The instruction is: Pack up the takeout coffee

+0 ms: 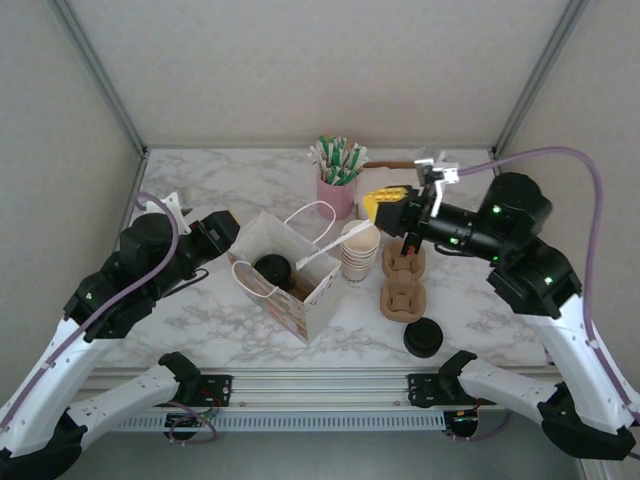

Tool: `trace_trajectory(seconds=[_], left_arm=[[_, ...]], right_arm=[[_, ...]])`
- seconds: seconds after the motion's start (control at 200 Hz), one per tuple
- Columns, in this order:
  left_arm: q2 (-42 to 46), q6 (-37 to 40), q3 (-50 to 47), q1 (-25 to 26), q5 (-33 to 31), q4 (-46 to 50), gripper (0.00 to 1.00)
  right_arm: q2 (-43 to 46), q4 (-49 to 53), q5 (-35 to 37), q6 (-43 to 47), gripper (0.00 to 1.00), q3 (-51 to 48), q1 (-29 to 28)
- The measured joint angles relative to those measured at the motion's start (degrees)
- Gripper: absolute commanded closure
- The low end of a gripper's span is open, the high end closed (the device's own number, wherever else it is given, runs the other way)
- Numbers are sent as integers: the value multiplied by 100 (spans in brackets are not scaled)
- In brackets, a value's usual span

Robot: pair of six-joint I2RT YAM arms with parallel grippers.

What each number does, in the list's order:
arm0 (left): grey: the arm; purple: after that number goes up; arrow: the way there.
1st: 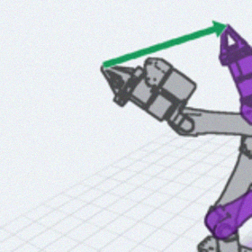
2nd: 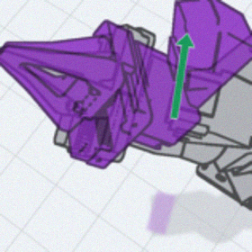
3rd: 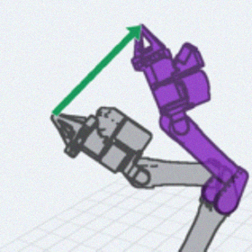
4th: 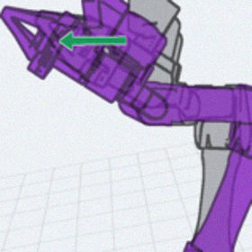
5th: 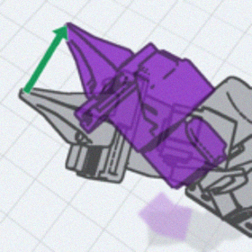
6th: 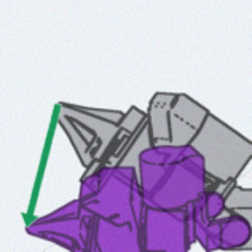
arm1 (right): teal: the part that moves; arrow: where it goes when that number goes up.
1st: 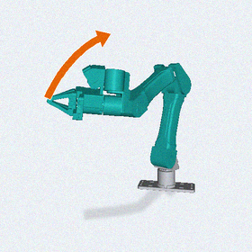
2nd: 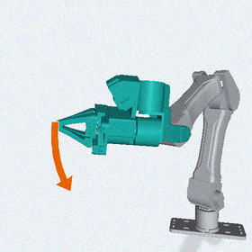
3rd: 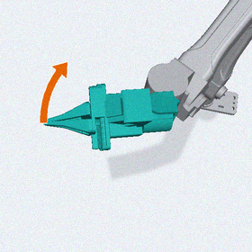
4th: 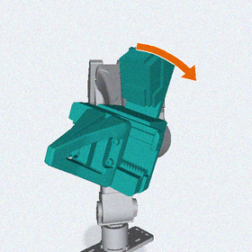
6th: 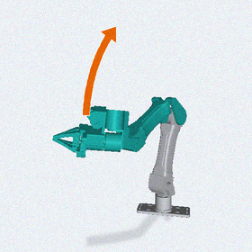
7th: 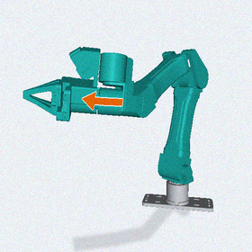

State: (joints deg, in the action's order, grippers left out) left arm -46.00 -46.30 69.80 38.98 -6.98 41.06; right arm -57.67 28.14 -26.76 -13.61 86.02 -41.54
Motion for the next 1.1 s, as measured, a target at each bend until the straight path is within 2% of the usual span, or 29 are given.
trace_trajectory(seconds=[0.335, 0.636, 0.741, 0.856, 1.001, 1.101], left_arm=[[-566, 490, 844, 44, 352, 962, 53], [-623, 907, 887, 59, 376, 1462, 52], [-625, 986, 890, 59, 376, 1513, 52], [-640, 1099, 890, 59, 376, 1574, 51], [-664, 1231, 890, 59, 345, 1655, 49], [-632, 1294, 890, 59, 284, 1672, 49]], right_arm=[[-885, 323, 1117, 122, 100, -129, -804], [-1659, 533, 2048, 382, 98, -140, -1349], [-1840, 542, 2323, 516, 90, -140, -1561], [-2138, 621, 2625, 647, 88, -81, -1679], [-2568, 730, 2962, 739, 72, 101, -1696], [-2667, 800, 3045, 802, 72, 181, -1703]])
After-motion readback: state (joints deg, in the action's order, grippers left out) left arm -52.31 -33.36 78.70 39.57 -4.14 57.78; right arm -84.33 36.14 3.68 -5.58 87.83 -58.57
